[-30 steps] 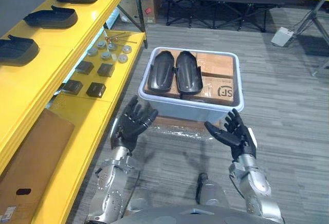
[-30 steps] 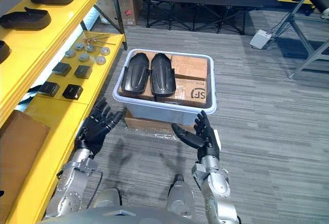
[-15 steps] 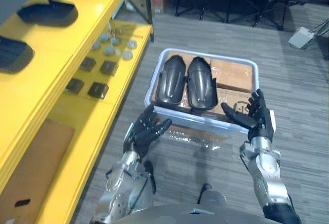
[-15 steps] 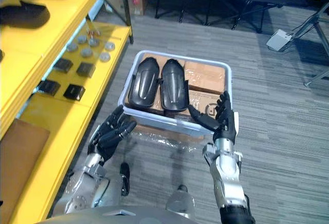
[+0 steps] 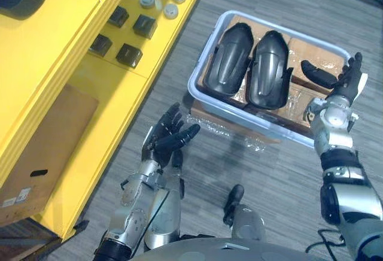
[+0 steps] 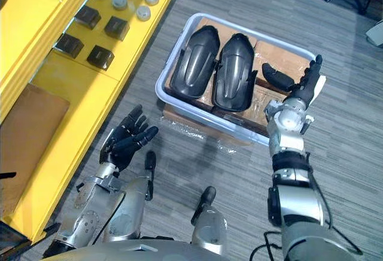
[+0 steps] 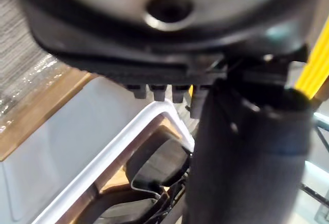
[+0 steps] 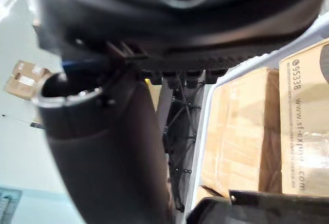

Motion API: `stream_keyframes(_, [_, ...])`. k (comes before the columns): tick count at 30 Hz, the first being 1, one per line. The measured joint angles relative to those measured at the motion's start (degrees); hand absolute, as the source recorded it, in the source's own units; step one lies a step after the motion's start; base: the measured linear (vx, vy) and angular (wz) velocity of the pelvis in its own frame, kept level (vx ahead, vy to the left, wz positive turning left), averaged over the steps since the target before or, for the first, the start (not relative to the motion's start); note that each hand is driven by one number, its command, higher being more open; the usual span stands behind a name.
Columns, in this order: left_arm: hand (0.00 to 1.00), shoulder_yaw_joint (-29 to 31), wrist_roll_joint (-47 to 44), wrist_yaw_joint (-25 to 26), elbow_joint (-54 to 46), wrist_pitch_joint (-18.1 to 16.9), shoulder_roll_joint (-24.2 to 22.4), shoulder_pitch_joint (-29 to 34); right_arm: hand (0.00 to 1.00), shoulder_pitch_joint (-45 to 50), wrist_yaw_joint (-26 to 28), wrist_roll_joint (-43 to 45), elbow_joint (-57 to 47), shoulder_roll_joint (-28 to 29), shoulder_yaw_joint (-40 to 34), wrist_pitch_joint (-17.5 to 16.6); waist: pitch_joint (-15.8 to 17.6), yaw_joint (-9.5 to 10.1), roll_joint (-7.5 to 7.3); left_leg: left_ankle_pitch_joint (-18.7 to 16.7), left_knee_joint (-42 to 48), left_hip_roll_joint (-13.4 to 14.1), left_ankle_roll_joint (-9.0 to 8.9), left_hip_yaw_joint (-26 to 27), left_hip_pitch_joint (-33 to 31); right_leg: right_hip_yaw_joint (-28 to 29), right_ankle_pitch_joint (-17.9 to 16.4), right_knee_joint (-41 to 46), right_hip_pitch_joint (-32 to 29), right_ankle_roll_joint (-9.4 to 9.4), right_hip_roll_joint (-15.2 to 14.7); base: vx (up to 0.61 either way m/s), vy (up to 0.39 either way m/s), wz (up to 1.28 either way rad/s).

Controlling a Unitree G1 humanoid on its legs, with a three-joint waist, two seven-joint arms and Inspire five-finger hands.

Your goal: Walk over and take three plastic housings, then place them on the shelf

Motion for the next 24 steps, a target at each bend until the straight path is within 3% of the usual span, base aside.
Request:
stream_keyframes(5, [1.0,-1.2,-1.5,-0.95,4.31,-2.46,-0.13,-3.67,1.0,-8.66,4.55,0.67,12.42,-4.18,3.97,1.5,1.77,1.13,2.58,1.28,-0.17,-0.11,0.14,-1.48,-2.55,-1.32,-0.34,2.03,-2.54,-0.41,-0.04,-0.08,0.016,0.12])
stream_keyframes(9, [1.0,-2.48,-2.78,-0.88,7.27,-2.78,-0.12,-5.89,1.0,-13.04,5.95,0.59,19.72,-4.77,4.67,4.56,2.69,3.05,2.87,1.91,-0.17,-0.04,0.21,-2.14,-4.24,-1.55,-0.61,3.47,-4.55,-0.8,-0.08,-0.04,0.003,0.07])
stream_keyframes(10, [1.0,-3.1,-3.61,-0.83,7.72,-2.88,-0.15,-6.46,0.0,-13.89,6.06,0.05,20.06,-5.65,5.71,5.02,3.46,3.51,3.27,2.06,-0.2,-0.09,0.26,-2.31,-4.44,-1.69,-0.69,3.88,-4.83,-0.86,-0.15,-0.04,0.006,0.07])
stream_keyframes(18, [1.0,-4.92,-3.75,0.54,11.68,-5.23,-0.16,-7.22,0.0,-18.69,7.83,-10.85,22.57,-12.56,11.99,12.21,4.15,3.77,3.67,4.42,-3.21,-0.3,-0.18,-3.06,-6.12,-2.18,-1.83,6.68,-8.66,-1.28,-0.68,-0.04,-0.005,0.04])
stream_keyframes(24, [1.0,-6.2,-3.75,0.66,11.69,-6.49,-0.19,-7.32,0.0,-19.09,5.29,-19.32,22.78,-12.07,14.09,16.98,4.15,3.83,3.67,5.39,-4.49,0.0,-0.26,-3.15,-4.97,-2.21,-3.08,8.04,-8.68,-1.84,-0.67,-0.02,-0.05,0.0])
